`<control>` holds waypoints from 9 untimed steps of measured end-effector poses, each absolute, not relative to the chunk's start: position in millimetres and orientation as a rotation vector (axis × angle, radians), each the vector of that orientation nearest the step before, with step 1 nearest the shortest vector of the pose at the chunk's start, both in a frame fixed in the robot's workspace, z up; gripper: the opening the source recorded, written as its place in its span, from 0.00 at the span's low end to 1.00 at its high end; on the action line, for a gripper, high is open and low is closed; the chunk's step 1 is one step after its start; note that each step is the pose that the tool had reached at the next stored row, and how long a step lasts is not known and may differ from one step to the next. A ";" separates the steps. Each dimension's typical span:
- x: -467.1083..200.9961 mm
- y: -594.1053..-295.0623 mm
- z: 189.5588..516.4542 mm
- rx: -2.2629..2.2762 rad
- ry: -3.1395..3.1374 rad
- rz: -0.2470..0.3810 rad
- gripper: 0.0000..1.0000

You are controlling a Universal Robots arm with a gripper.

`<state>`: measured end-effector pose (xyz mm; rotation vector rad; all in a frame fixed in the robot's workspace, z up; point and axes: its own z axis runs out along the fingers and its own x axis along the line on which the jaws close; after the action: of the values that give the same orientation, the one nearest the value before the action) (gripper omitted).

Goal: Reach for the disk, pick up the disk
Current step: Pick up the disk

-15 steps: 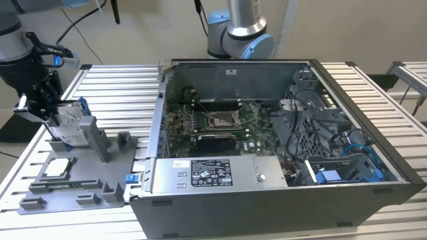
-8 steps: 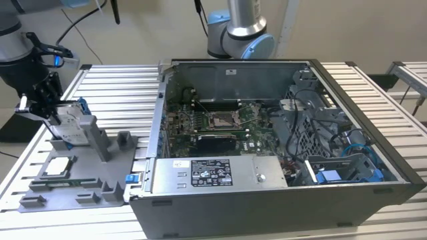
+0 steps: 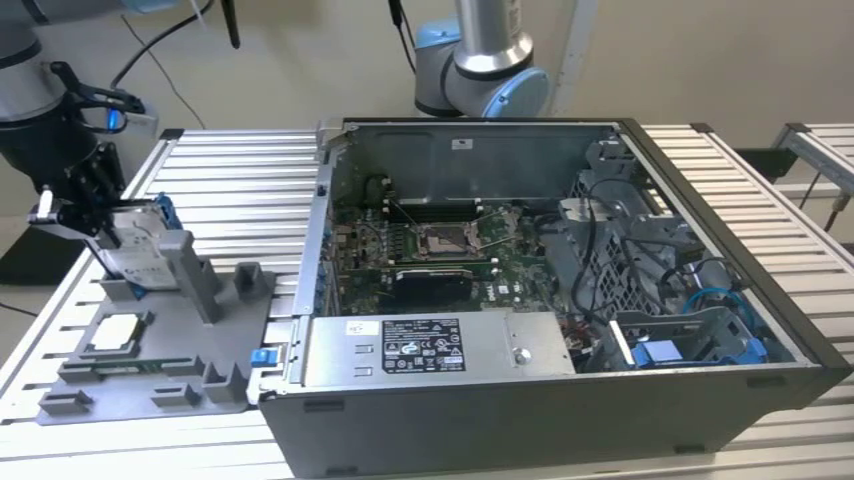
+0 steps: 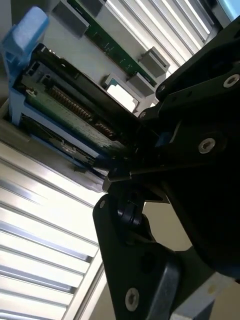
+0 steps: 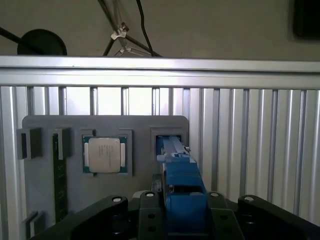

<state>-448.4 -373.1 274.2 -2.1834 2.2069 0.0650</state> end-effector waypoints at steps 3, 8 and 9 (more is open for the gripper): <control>-448.4 -373.1 279.7 -2.183 2.207 0.065 0.00; -448.8 -373.1 281.7 -2.185 2.208 0.062 0.00; -448.8 -373.1 282.0 -2.186 2.210 0.058 0.00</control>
<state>-448.8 -373.1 282.0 -2.1865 2.2102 0.0585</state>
